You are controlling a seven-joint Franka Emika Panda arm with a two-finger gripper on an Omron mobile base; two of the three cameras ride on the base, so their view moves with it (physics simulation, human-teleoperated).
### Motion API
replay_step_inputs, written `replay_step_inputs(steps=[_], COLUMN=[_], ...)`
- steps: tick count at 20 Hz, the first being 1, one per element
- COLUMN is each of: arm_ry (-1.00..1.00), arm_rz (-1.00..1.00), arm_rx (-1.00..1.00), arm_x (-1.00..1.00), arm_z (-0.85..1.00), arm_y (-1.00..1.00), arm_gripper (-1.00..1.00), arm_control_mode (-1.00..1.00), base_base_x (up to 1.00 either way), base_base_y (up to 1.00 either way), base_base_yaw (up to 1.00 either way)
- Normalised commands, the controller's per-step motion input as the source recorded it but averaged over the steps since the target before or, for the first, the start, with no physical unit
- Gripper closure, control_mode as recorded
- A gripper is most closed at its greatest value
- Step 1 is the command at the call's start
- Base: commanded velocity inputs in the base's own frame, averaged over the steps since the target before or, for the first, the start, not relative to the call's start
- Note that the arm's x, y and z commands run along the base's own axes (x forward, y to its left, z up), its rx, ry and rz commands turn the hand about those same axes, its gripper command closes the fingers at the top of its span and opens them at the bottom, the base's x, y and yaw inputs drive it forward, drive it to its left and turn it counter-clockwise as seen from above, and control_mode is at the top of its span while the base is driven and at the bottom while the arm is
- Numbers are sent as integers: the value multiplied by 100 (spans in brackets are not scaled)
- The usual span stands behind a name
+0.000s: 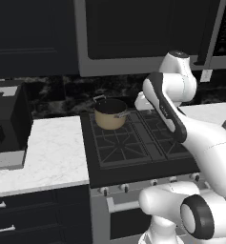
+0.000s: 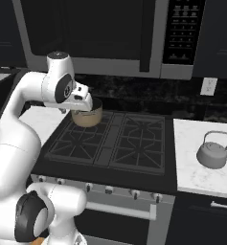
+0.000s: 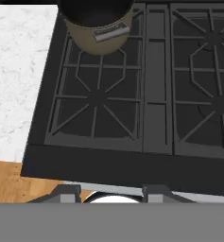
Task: Pick the kettle from the counter and place it on a stove burner. Then turn the burner on.
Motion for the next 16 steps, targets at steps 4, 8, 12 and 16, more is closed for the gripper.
replay_step_inputs(steps=[4,8,12,16], arm_ry=[0,0,6,5], arm_rz=[-4,-18,-22,-28], arm_rx=[0,1,6,10], arm_x=[-16,-12,-22,-1], arm_z=[-5,-8,-14,-21], arm_y=[-18,-77,-99,-100], arm_gripper=[-100,-100,-100,-100], arm_control_mode=[-100,-100,-100,-100], base_base_x=[0,0,0,0], base_base_y=[0,0,0,0], base_base_yaw=[0,0,0,0])
